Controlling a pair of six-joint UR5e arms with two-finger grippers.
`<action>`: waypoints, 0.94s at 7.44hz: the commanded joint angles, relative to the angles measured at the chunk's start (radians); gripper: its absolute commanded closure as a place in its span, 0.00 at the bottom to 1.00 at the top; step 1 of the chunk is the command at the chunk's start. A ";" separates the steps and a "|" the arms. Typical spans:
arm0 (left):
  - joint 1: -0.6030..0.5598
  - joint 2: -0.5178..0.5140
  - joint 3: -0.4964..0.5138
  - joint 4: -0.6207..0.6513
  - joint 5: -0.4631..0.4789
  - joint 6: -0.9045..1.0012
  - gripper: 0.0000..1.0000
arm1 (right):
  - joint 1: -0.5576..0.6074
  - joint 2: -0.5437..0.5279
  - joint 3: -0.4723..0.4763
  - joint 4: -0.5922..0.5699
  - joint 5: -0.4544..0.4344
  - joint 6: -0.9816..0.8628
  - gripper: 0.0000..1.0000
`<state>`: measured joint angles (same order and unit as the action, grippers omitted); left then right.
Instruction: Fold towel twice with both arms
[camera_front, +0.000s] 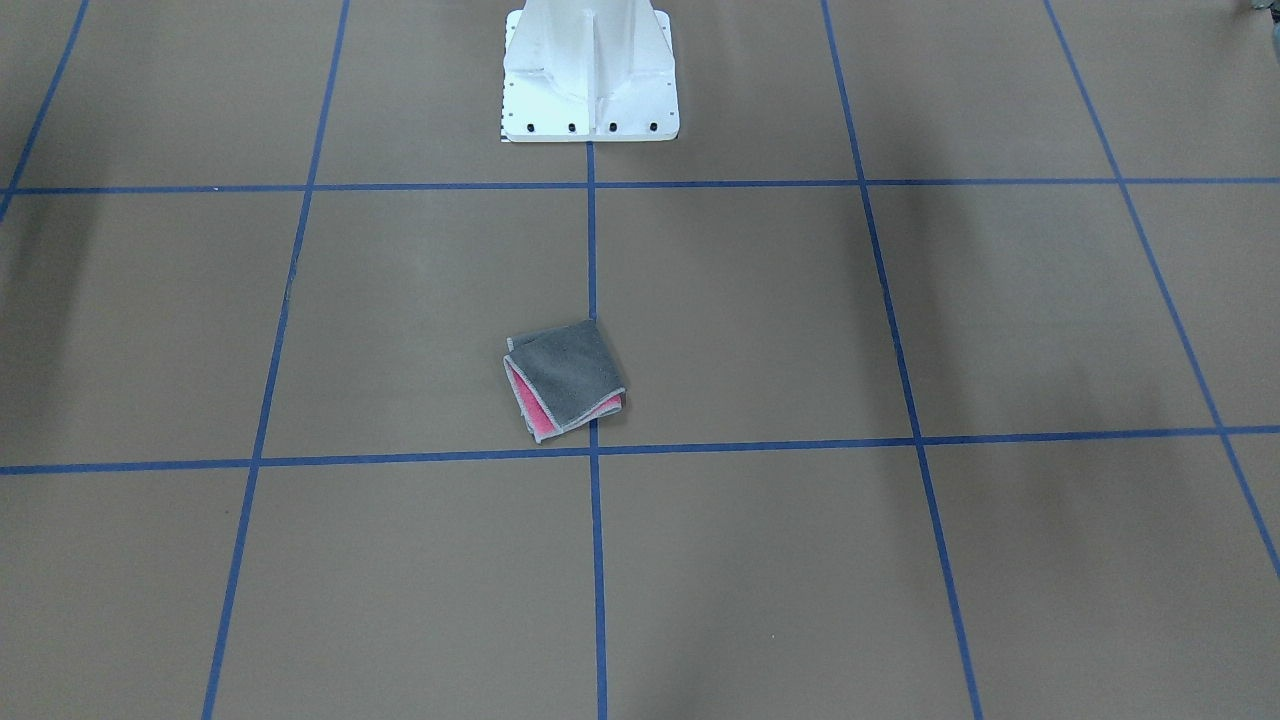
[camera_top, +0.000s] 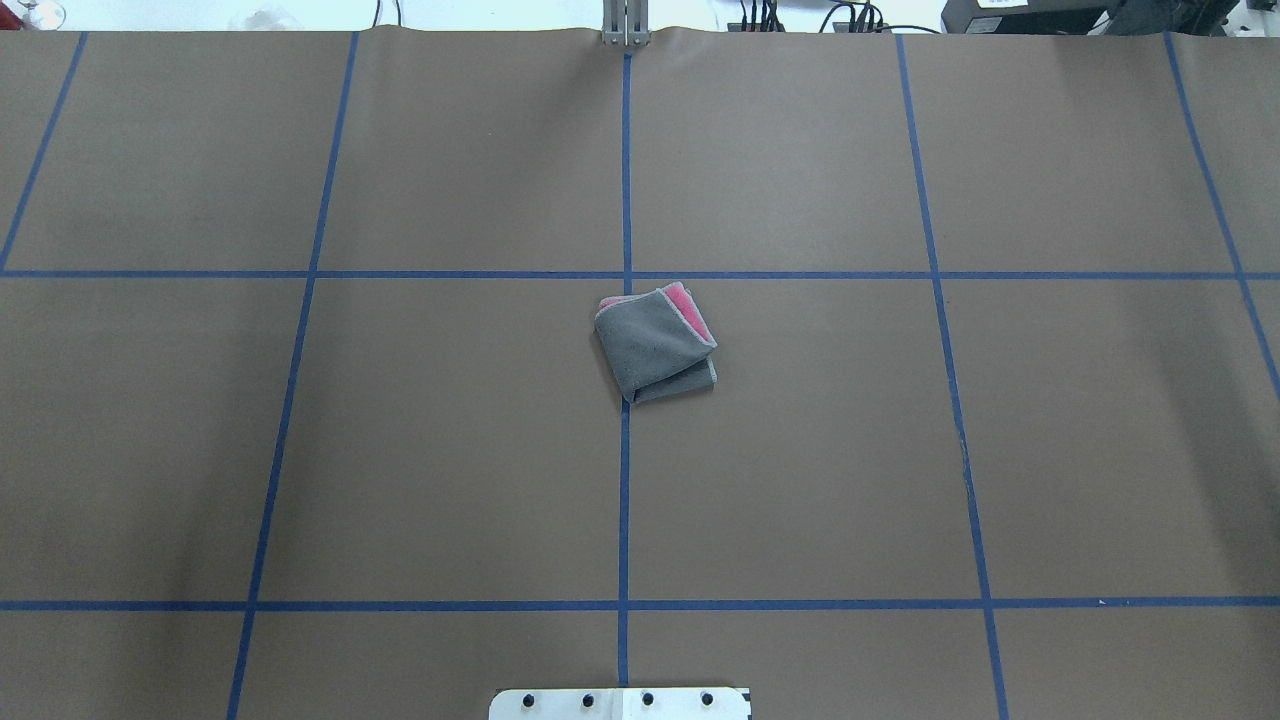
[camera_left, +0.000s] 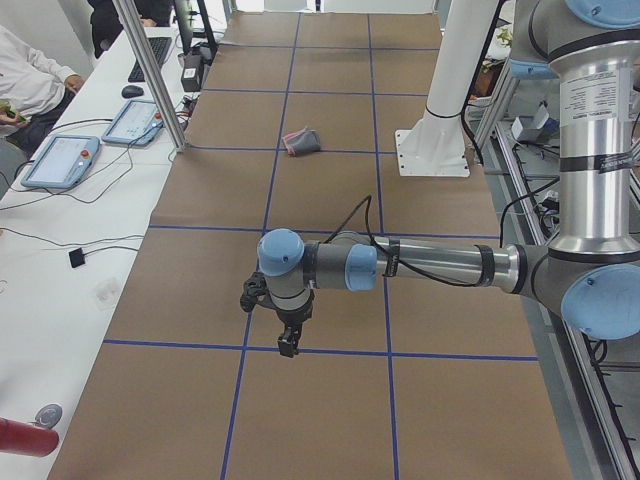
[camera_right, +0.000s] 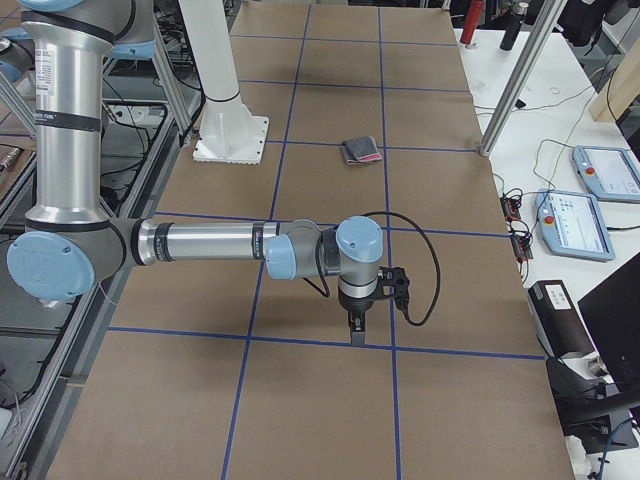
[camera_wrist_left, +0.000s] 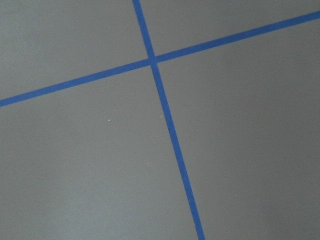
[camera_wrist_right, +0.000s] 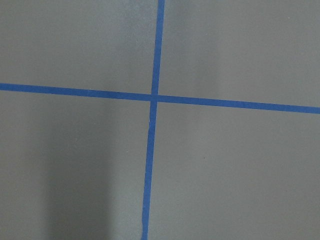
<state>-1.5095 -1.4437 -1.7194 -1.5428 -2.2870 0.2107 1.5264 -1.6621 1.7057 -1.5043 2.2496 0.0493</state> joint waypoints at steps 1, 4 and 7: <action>-0.006 0.019 0.032 -0.060 0.000 -0.008 0.00 | 0.000 -0.002 -0.001 0.003 0.001 0.000 0.00; -0.003 0.003 0.060 -0.060 -0.002 -0.005 0.00 | 0.000 -0.002 -0.006 0.003 -0.001 0.001 0.00; 0.000 -0.003 0.058 -0.062 0.003 -0.002 0.00 | 0.000 -0.002 -0.012 0.004 0.001 0.010 0.01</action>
<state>-1.5101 -1.4464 -1.6598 -1.6039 -2.2850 0.2054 1.5263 -1.6644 1.6955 -1.5008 2.2502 0.0569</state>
